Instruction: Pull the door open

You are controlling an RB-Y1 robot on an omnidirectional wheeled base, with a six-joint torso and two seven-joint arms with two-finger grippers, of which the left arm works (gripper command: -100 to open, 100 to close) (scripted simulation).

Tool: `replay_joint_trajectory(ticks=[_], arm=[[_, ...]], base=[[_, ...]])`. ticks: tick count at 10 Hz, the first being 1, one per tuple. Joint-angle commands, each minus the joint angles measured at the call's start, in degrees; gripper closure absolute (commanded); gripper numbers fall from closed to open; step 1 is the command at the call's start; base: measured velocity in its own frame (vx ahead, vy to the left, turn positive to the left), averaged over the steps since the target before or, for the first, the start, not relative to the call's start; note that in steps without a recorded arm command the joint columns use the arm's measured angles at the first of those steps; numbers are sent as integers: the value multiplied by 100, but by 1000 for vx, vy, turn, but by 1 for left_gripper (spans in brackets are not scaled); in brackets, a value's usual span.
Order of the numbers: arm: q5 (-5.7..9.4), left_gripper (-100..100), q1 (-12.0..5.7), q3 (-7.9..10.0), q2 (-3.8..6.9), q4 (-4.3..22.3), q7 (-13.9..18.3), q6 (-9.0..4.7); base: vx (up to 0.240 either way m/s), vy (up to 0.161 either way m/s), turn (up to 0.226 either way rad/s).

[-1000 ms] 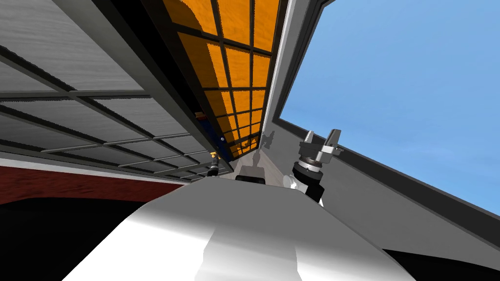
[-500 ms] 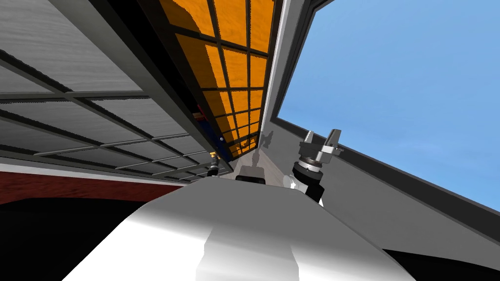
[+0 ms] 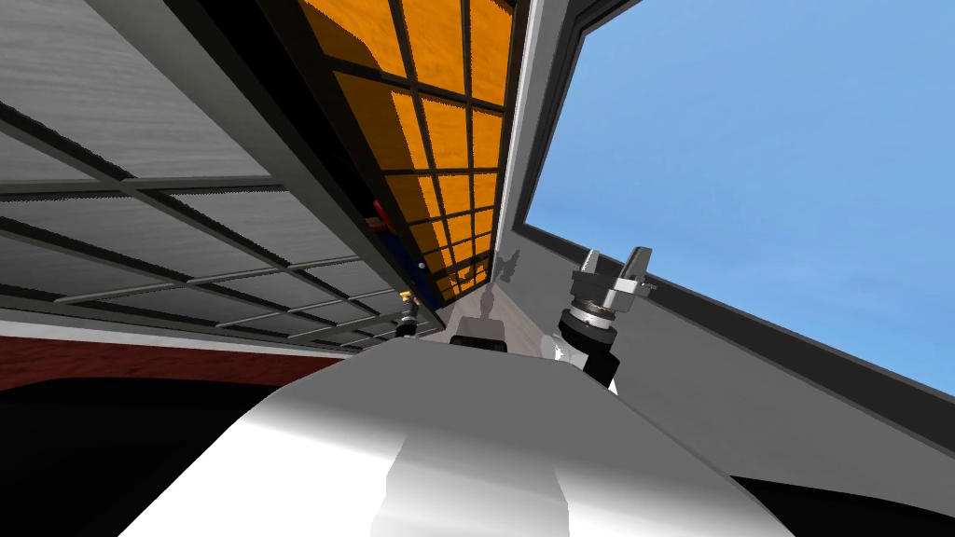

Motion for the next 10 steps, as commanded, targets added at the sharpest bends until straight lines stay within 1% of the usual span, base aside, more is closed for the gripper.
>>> replay_joint_trajectory(ticks=[1,3,4,5,6,7,8,9,10], arm=[[93,100,19,76,124,55,165,-29],[287,100,21,4,159,62,555,-41],[287,100,21,4,159,62,641,-41],[384,100,21,-32,176,65,846,-47],[384,100,21,-32,176,65,879,-47],[481,100,22,-68,194,69,1089,-54],[481,100,22,-68,194,69,1117,-54],[578,100,23,-104,211,73,1350,-60],[593,-100,-72,-212,98,34,1427,-95]], base=[[-30,12,-56],[-49,10,-90],[-38,16,-59],[-39,4,-76],[-42,16,-44],[-38,12,-82],[-26,-2,-33],[-32,0,-58],[-48,-5,-68]])
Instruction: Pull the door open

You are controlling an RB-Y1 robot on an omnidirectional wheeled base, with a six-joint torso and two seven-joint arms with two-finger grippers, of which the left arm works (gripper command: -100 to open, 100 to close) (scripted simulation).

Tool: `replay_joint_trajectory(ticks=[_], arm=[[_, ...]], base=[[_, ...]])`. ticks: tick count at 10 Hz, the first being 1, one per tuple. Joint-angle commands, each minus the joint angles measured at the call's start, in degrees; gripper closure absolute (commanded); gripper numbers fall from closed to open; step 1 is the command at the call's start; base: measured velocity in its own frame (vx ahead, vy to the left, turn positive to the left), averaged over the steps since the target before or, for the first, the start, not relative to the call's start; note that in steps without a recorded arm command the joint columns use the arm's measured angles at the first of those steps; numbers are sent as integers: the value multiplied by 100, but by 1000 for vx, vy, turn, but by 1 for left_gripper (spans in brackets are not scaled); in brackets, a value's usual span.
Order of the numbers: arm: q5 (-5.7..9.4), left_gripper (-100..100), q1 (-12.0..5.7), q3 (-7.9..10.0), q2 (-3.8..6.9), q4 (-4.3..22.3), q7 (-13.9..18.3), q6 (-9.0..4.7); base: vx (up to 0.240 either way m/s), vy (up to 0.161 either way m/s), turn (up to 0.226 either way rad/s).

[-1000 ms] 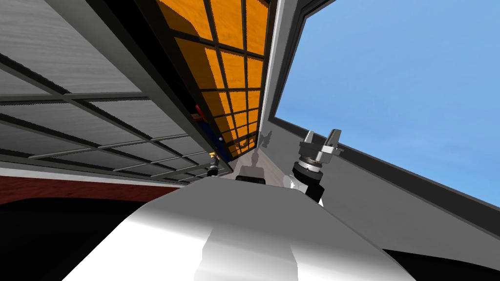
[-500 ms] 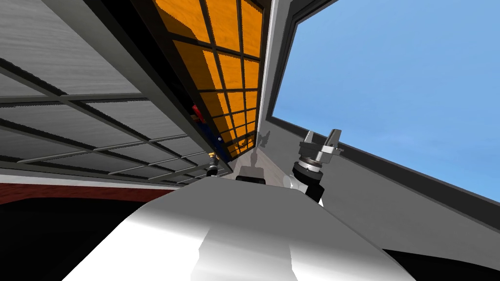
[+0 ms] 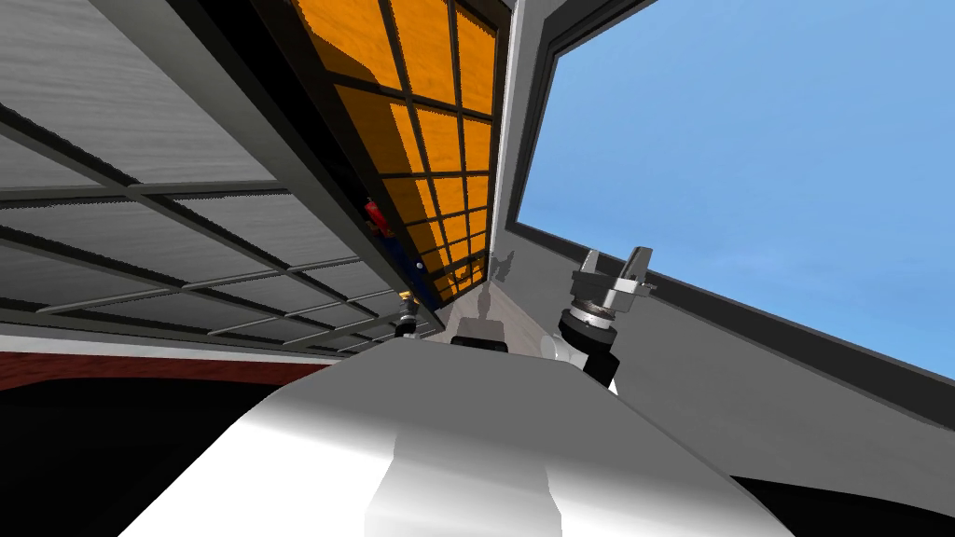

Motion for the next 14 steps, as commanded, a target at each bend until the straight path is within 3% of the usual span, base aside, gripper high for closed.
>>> replay_joint_trajectory(ticks=[1,4,5,7,8,10,13,14], arm=[[103,-100,14,-35,-11,-31,223,21],[333,-100,-1,-140,-58,-82,708,21],[333,-100,-1,-140,-58,-82,767,21],[527,-100,-13,-228,-97,-125,1139,20],[527,-100,-13,-228,-97,-125,1212,20],[745,-100,-27,-328,-141,-174,1579,20],[860,-100,-35,-381,-165,-199,1915,20],[977,-100,-42,-434,-188,-225,2150,19]], base=[[-53,4,-46],[-68,14,-8],[-66,23,-16],[-57,12,-33],[-52,2,-17],[-64,9,-33],[-53,11,-20],[-52,13,-35]])
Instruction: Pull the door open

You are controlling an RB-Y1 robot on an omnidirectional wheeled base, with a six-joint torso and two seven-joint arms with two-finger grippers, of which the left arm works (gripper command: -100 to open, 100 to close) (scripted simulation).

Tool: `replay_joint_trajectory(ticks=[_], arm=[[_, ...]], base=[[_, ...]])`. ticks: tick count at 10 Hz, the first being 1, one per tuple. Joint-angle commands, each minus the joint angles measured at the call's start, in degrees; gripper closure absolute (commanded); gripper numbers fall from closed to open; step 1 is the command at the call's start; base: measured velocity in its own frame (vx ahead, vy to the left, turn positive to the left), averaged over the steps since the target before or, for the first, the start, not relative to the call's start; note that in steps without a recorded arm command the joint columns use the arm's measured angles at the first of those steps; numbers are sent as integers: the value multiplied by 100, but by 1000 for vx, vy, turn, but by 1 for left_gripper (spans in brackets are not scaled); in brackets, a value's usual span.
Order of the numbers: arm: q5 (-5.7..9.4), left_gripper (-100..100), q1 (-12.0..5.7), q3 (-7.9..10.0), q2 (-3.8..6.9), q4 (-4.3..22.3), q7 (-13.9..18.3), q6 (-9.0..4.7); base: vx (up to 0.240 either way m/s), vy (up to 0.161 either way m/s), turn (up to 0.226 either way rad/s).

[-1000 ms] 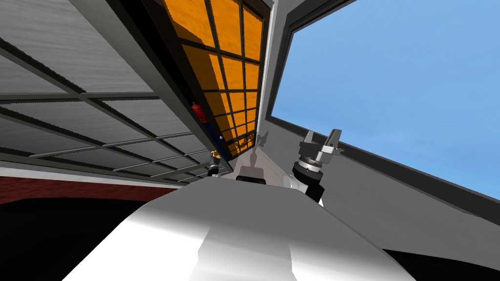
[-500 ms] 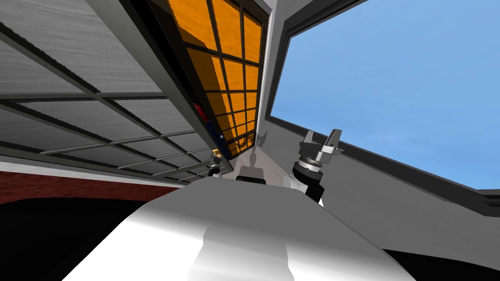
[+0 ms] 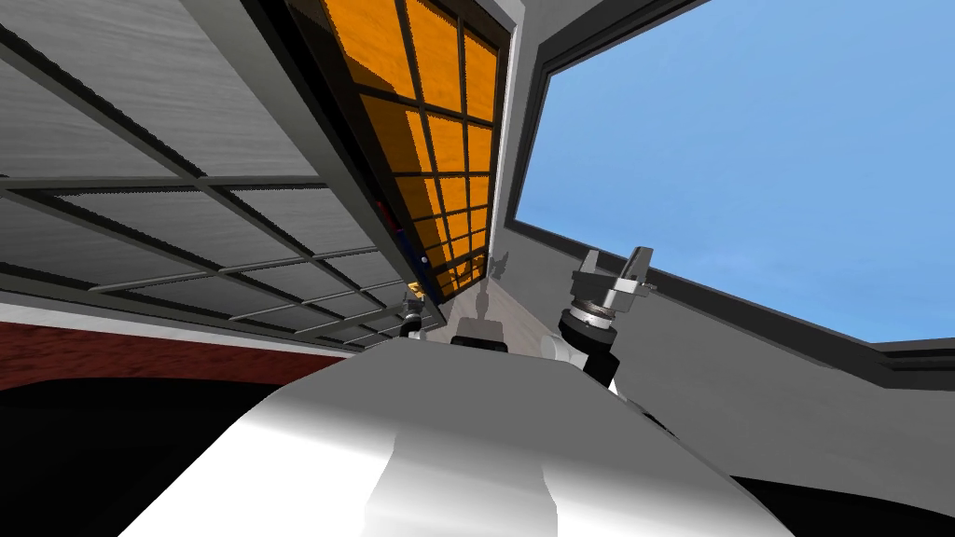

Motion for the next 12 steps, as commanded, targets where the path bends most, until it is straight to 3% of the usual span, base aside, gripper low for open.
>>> replay_joint_trajectory(ticks=[1,4,6,7,8,9,11,12], arm=[[178,-100,-12,-80,-38,-44,286,5],[297,-100,-20,-135,-62,-71,614,5],[533,-100,-36,-243,-110,-123,985,4],[533,-100,-36,-243,-110,-123,1089,4],[649,-100,-43,-295,-133,-149,1285,4],[649,-100,-43,-295,-133,-149,1325,4],[868,-100,-57,-396,-177,-198,1700,4],[868,-100,-57,-396,-177,-198,1793,4]], base=[[-77,13,-44],[-51,7,-19],[-67,10,-39],[-62,11,-18],[-56,7,-27],[-43,4,-17],[-60,7,-36],[-54,6,-15]])
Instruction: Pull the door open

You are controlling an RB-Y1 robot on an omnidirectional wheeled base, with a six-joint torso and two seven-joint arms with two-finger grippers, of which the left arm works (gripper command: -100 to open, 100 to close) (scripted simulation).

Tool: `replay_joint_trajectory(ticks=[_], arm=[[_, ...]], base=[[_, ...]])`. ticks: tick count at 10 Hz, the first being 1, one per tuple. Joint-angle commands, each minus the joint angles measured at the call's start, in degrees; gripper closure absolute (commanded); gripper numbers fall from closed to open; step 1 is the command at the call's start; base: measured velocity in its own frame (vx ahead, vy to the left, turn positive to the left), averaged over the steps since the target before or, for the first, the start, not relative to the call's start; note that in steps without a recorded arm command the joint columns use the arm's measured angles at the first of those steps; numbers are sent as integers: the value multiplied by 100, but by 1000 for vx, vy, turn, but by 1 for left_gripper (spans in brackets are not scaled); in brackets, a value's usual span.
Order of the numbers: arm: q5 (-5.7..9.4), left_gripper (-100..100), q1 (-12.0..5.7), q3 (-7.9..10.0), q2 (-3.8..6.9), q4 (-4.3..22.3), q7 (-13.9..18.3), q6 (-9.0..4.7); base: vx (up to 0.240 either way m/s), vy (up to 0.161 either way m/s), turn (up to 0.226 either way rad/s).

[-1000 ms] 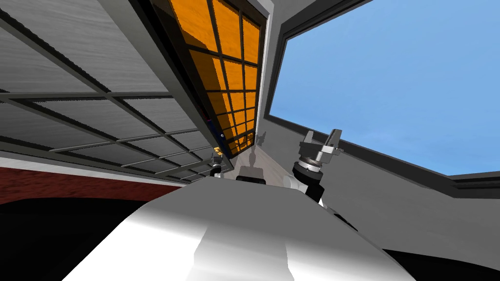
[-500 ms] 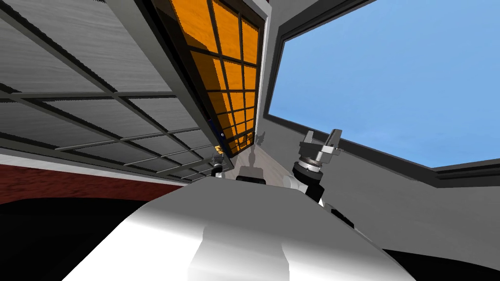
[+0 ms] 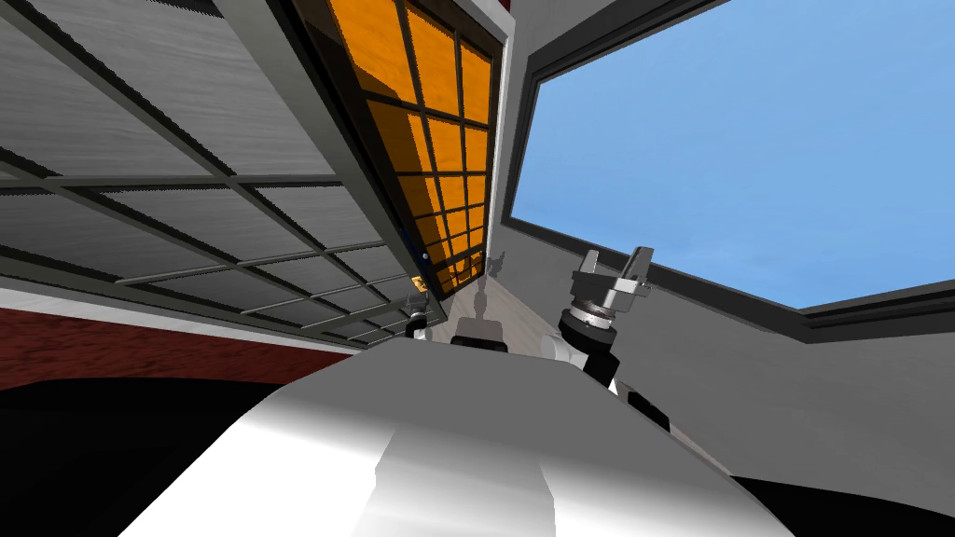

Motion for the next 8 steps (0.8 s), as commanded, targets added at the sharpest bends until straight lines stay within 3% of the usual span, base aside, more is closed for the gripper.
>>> replay_joint_trajectory(ticks=[1,2,4,5,8], arm=[[118,-100,-15,-55,-23,-13,286,-4],[118,-100,-15,-55,-23,-13,312,-4],[301,-100,-27,-138,-59,-54,680,-4],[301,-100,-27,-138,-59,-54,737,-4],[509,-100,-40,-233,-101,-100,1224,-5]], base=[[-58,7,-22],[-45,6,-16],[-55,9,-31],[-47,9,-12],[-55,1,-23]])
